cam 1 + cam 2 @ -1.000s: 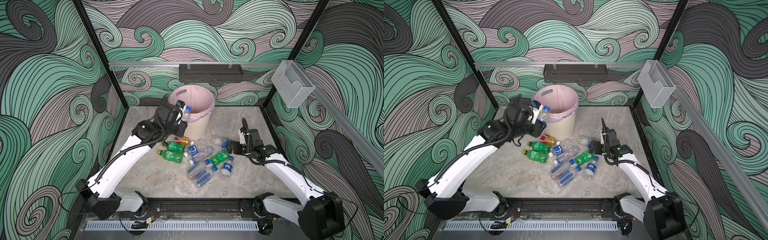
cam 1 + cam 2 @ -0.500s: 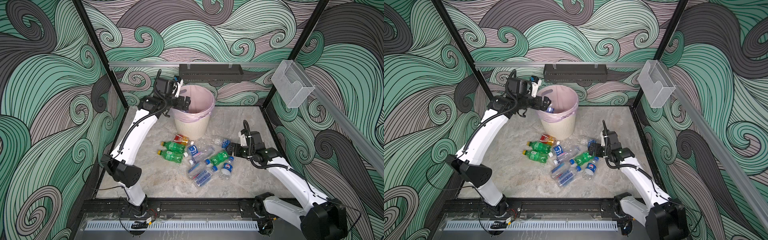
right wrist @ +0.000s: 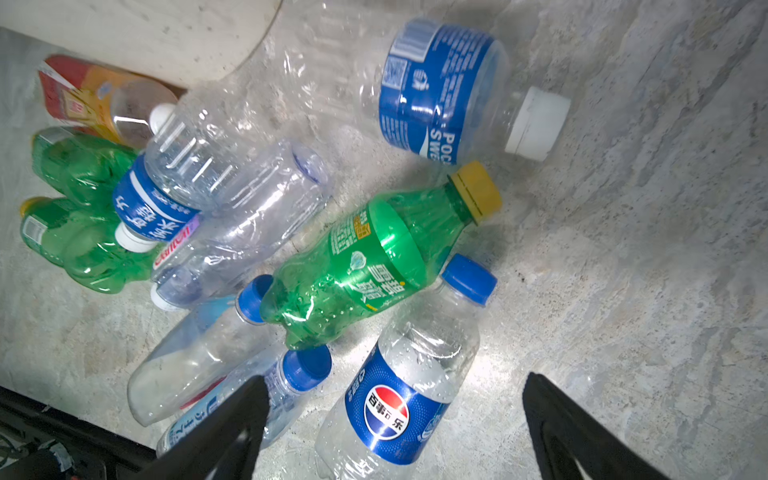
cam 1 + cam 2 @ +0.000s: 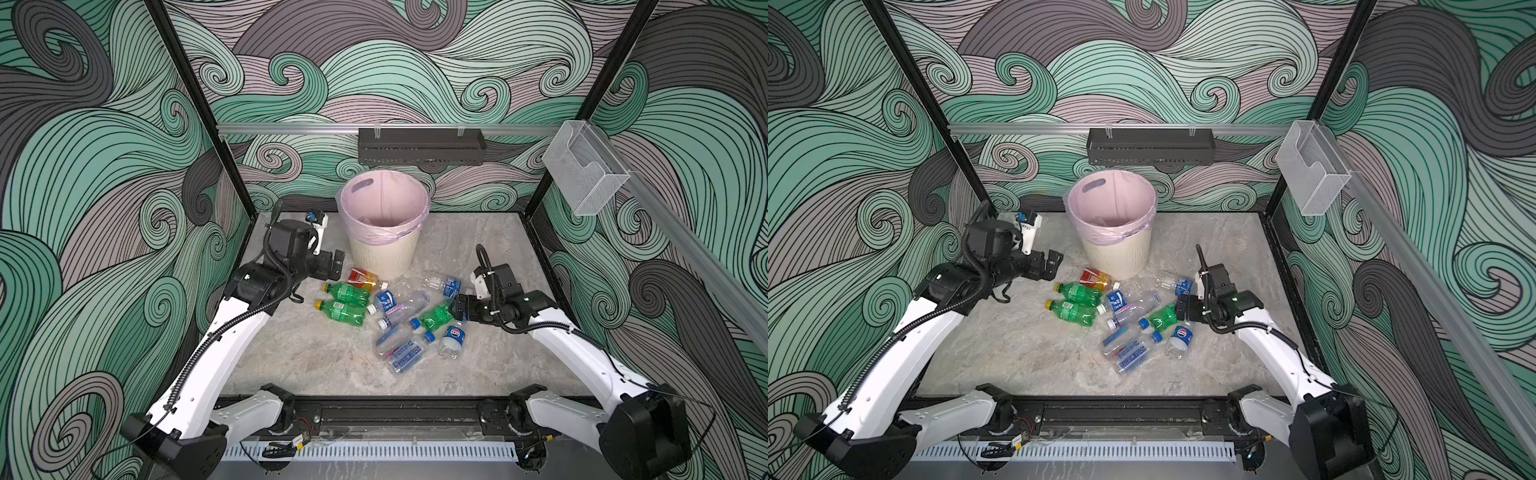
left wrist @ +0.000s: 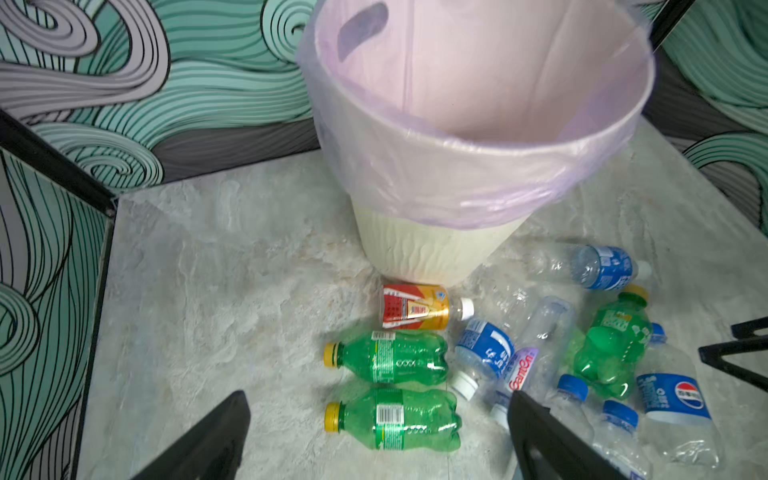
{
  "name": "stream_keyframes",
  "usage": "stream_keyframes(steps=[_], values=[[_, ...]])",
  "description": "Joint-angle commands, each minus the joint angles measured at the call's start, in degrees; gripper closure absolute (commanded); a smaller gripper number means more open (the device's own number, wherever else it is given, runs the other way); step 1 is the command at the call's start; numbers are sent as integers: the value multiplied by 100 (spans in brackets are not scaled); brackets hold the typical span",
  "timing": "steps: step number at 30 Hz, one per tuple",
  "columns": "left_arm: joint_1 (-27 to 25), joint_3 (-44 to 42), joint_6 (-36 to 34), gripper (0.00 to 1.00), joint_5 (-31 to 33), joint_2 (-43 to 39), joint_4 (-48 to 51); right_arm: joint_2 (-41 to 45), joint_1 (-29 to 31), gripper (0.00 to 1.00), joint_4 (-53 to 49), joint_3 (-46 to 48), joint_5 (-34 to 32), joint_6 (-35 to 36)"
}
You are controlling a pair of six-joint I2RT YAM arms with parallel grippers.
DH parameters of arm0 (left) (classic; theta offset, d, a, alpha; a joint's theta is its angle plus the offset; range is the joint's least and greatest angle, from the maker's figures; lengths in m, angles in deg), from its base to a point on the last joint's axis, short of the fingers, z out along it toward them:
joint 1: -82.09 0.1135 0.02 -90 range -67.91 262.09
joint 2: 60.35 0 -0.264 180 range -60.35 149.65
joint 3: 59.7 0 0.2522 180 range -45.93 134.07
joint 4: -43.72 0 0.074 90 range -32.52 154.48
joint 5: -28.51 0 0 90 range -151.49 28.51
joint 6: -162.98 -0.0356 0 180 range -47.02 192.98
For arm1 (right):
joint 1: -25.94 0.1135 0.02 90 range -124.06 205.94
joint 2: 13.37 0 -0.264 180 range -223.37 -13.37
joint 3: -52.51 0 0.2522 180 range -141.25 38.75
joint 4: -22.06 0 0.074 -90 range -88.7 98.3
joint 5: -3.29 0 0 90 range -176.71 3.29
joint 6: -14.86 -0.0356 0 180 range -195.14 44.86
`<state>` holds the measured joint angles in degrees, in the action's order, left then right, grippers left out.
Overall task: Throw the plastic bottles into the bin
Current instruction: 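Withdraw the left gripper to the pile while the right gripper lowers onto a clear bottle, then close the right gripper on the clear blue-capped bottle and lift it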
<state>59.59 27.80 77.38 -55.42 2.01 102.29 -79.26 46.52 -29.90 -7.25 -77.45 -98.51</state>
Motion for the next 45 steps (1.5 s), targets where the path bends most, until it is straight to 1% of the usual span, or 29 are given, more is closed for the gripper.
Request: stream_keyframes(steps=[1,4,7,10,13,20,26,28,31,35,40,42,45], values=[[91,-478,267,1,237,-318,3,-88,254,6,-379,-16,-298,-502],[99,-895,431,1,263,-574,-17,-144,487,7,-444,82,-473,-830],[98,-1206,521,2,272,-745,-17,-177,526,11,-397,240,-495,-1072],[105,-1420,585,1,268,-852,-8,-218,567,13,-335,357,-401,-1233],[116,-1600,639,1,307,-893,-43,-274,667,13,-41,529,-222,-1380],[124,-1797,694,1,299,-819,-173,-483,715,14,400,851,-147,-1616],[133,-1821,659,1,408,-744,-197,-746,720,18,646,1023,-180,-1605],[132,-1851,658,1,431,-744,-217,-851,716,20,723,1065,-146,-1609],[133,-1902,667,1,431,-752,-237,-967,724,27,695,1058,-168,-1578],[134,-1970,676,1,439,-761,-271,-910,728,37,616,1042,-255,-1518],[132,-2054,684,1,448,-753,-337,-795,726,43,309,942,-501,-1328],[136,-2080,686,1,448,-749,-379,-777,725,51,205,891,-564,-1252],[146,-2082,699,1,448,-731,-422,-742,726,53,39,796,-631,-1167]])
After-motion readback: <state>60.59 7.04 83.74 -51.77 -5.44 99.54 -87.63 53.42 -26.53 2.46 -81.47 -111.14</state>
